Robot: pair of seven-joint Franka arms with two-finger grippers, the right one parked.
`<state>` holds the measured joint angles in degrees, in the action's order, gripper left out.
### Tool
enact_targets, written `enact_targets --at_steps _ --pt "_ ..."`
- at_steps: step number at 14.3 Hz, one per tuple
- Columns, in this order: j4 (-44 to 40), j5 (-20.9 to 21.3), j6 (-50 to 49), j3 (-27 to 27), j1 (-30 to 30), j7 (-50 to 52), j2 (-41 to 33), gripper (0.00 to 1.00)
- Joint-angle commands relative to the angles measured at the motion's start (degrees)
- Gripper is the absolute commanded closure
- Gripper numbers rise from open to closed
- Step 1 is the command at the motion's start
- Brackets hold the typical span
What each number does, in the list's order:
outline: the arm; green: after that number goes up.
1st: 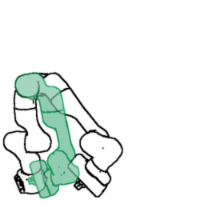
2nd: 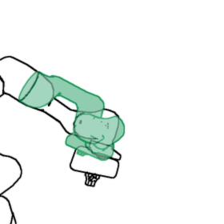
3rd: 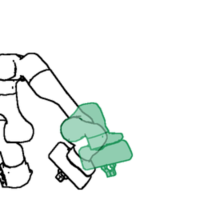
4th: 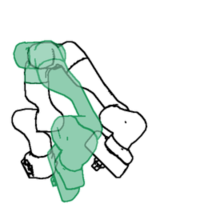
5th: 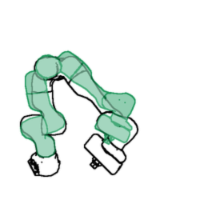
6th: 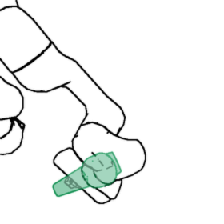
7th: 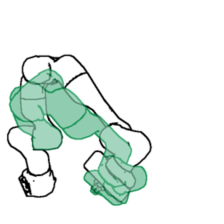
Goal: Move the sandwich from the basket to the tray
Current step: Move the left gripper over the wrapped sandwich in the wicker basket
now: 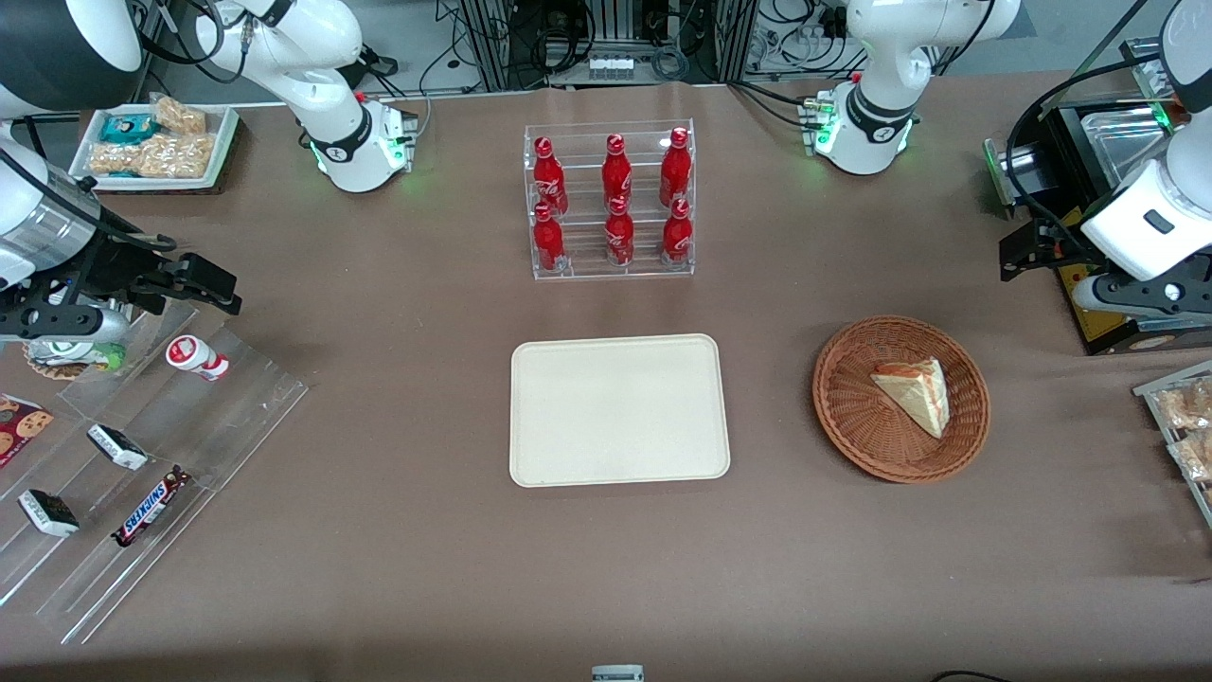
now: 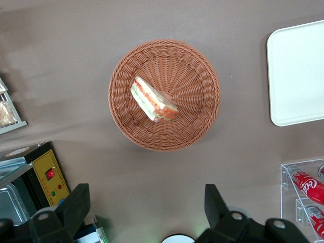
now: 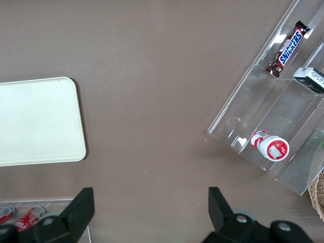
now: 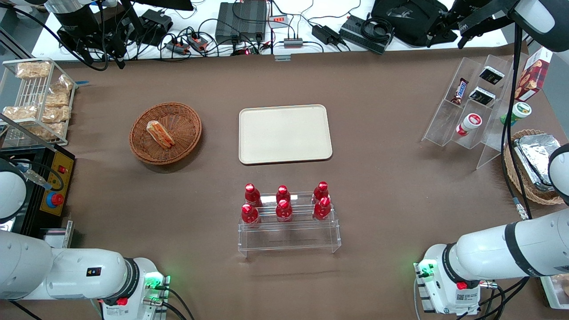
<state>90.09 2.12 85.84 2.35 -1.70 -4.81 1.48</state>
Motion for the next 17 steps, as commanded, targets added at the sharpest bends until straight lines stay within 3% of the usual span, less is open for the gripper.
enact_targets --at_steps 1,7,11,15,17 --pt "-0.88 0.17 -0.5 0.81 0.82 -0.46 0.45 0.0" --pt "-0.53 0.79 -0.58 0.73 0.82 -0.2 0.81 0.0" --pt "1.48 1.14 2.12 0.64 1.08 0.06 6.15 0.0" --pt "17.97 1.22 22.47 0.29 1.26 1.37 6.44 0.0" --pt "23.09 4.63 29.79 0.29 1.26 6.63 6.96 0.0"
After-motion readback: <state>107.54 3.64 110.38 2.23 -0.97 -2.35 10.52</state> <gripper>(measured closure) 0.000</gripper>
